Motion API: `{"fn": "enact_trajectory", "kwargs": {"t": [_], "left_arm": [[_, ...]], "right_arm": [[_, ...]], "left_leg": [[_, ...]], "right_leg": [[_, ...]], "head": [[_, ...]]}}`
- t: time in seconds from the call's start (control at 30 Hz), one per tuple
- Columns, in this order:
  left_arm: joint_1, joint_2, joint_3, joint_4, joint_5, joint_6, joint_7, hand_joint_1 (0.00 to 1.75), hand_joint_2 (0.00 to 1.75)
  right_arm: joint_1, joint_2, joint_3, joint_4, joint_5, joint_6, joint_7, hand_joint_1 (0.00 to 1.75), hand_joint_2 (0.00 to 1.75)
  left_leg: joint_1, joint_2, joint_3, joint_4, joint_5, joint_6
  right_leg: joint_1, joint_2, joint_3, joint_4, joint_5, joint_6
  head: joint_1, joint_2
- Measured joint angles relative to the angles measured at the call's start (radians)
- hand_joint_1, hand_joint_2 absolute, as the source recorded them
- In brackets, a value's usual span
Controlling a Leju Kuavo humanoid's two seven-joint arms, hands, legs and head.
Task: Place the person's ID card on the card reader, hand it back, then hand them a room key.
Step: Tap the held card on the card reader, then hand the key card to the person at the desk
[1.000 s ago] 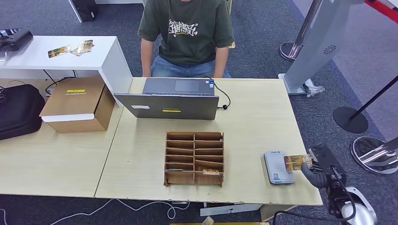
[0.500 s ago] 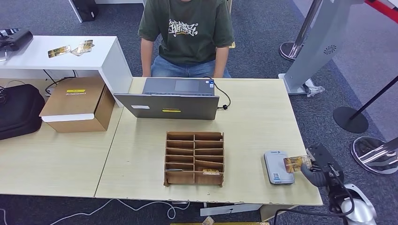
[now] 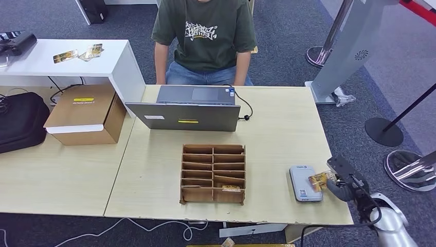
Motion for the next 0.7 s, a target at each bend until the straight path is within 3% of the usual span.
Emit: {"fn": "enact_trajectory", "kwargs": {"t": [0.7], "left_arm": [[-0.027,-0.001,0.0,0.0,-0.006,-0.003,-0.002,0.0,1.75]], "right_arm": [[-0.034,-0.032,0.034,0.079,0.059,-0.004,0.003,1.75,1.75]], "left_leg": [[0.0,0.0,0.0,0.0,0.0,0.0]], "right_leg": [[0.0,0.0,0.0,0.0,0.0,0.0]], "head": [[0.0,0.0]]}}
